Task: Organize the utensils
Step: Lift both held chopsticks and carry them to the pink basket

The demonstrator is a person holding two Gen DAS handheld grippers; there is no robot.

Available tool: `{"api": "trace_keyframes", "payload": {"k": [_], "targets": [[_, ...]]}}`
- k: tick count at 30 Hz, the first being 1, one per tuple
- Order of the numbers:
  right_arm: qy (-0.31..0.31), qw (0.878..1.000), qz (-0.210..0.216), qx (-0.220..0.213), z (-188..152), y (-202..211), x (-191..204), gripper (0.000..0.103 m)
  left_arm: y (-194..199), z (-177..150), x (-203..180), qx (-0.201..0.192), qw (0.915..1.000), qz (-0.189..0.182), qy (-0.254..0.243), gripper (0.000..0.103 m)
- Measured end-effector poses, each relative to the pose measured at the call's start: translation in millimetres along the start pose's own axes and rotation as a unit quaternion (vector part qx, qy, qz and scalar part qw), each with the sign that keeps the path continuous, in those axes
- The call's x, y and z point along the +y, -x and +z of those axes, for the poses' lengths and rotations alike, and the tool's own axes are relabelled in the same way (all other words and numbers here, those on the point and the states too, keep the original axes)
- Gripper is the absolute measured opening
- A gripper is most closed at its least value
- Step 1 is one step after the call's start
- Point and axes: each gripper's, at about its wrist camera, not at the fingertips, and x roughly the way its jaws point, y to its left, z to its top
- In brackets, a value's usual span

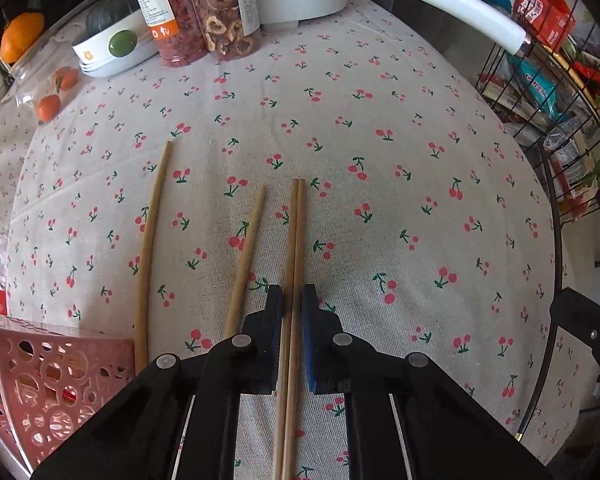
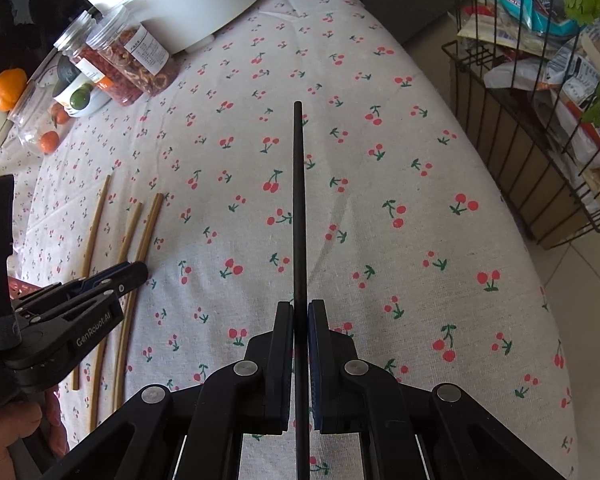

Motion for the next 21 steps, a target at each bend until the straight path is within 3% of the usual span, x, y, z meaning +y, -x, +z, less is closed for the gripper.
{"api": "trace_keyframes", "payload": {"k": [9,21], "targets": [[-0.002,0.999,0.01,-0.039,-10,28,15,0.005,68,-42,-5,-0.065,0.9957,-0.054,-0.038,0.009],[0.063,0.989,0.034,-0.127,-42,88,67,0.005,174,-107,33,-0.192,0.9745,-0.101,-0.056,0.009]]}}
